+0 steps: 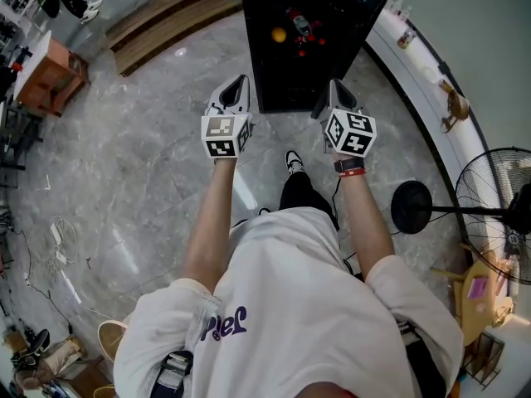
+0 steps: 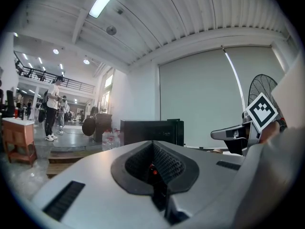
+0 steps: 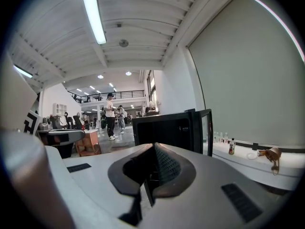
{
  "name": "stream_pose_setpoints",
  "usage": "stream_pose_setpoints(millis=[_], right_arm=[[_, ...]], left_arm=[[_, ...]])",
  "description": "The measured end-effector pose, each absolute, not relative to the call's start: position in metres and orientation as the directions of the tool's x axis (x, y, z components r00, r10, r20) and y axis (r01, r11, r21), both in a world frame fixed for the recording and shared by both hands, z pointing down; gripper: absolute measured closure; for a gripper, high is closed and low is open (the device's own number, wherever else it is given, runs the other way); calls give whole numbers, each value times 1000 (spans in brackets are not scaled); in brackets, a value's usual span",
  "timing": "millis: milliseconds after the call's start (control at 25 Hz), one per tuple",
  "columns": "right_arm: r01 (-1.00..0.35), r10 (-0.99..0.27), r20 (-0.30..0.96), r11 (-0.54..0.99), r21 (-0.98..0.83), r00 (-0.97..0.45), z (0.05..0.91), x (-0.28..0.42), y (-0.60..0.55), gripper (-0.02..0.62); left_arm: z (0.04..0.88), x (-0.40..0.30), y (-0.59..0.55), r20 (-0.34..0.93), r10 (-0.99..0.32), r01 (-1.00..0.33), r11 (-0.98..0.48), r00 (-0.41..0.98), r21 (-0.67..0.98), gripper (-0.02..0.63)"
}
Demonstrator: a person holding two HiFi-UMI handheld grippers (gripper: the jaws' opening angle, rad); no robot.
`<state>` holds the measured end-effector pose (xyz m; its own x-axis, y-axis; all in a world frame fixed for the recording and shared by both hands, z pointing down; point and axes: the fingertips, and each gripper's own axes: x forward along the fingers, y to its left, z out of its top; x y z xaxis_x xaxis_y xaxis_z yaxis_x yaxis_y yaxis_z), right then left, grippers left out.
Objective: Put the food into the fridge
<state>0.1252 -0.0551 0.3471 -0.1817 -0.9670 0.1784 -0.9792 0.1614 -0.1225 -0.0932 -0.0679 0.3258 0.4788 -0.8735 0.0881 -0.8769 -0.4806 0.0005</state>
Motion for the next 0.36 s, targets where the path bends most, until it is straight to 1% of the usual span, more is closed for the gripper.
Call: stream_pose_setpoints(millis=[360], right_arm=[[-979, -964, 189, 163, -124, -185, 353, 129, -56, 581]], left_arm=[[329, -90, -73, 90, -874, -878, -479, 477, 7, 588]])
